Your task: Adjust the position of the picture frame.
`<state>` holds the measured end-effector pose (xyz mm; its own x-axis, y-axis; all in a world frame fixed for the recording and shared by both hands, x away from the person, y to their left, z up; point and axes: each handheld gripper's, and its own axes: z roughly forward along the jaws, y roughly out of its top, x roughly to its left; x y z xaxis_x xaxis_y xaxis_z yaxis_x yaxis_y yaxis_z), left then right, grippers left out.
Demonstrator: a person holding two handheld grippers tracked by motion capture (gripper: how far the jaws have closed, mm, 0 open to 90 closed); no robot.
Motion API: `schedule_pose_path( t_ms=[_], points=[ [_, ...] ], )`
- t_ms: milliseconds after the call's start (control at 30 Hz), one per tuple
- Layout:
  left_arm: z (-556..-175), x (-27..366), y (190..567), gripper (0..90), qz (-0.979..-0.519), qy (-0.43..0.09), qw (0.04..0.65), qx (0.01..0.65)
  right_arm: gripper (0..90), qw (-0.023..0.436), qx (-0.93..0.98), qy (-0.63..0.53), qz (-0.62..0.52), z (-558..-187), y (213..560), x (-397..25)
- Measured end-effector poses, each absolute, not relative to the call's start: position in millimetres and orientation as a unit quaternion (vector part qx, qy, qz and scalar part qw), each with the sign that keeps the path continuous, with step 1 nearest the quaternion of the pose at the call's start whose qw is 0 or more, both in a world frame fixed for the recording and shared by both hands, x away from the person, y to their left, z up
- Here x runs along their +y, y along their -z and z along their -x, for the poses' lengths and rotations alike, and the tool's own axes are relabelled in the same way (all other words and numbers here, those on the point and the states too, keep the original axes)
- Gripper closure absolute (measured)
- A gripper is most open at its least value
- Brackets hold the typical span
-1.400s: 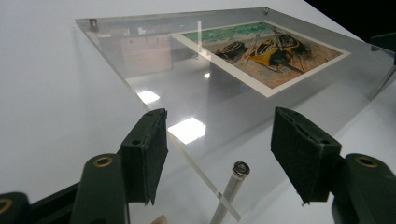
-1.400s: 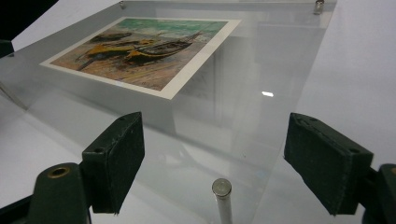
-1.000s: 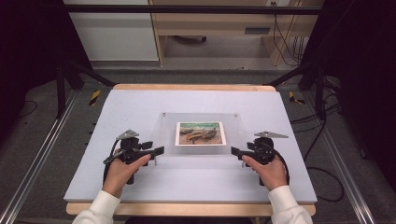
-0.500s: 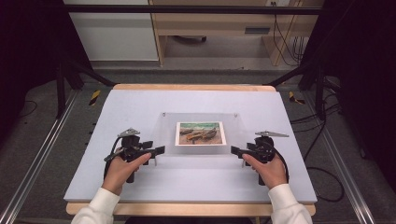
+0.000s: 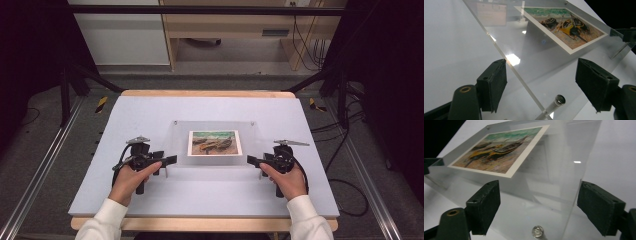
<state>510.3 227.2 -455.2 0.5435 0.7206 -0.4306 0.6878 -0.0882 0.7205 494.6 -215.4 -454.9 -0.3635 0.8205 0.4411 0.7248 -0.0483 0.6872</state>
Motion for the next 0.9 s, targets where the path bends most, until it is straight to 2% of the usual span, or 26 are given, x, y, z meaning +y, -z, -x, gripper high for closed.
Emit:
schedule_pose_path(
  t_ms=[367,900],
  points=[
    [-511.3,228.8,459.2,25.2,-0.73,0.005,0.487,0.479,19.3,0.05,0.686,-0.457,-0.565,-494.6,455.5,-213.9],
    [-511.0,226.7,460.9,25.4,-0.727,-0.005,0.491,0.481,21.1,0.053,0.69,-0.46,-0.557,-493.5,455.7,-215.1]
  ],
)
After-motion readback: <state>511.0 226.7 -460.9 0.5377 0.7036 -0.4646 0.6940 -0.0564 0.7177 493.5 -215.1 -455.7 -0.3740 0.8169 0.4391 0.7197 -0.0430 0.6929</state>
